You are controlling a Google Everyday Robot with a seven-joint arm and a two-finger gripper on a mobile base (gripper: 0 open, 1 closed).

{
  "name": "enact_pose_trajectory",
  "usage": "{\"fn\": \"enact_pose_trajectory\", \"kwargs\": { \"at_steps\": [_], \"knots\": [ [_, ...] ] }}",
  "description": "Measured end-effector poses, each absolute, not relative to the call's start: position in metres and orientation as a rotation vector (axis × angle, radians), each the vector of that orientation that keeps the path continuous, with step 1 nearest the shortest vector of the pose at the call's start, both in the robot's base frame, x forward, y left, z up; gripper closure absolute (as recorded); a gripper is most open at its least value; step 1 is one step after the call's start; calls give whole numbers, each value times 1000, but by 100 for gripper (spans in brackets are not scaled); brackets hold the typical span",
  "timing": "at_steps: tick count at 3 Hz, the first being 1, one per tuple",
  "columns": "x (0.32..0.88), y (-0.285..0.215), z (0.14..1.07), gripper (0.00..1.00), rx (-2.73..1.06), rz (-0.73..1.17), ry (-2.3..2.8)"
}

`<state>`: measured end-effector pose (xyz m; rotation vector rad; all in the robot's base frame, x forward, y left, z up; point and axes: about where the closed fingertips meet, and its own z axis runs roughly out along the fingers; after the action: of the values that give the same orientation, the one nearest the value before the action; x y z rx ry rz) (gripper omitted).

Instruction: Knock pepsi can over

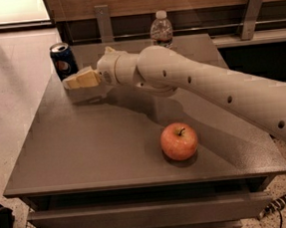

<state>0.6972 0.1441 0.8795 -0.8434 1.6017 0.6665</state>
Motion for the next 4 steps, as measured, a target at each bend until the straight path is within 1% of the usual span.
{"fn": "enact_pose_trajectory", "kwargs": {
  "at_steps": [3,4],
  "knots": [
    [725,193,873,0,-880,758,1560],
    [736,206,871,14,-900,791,1532]
  ]
}}
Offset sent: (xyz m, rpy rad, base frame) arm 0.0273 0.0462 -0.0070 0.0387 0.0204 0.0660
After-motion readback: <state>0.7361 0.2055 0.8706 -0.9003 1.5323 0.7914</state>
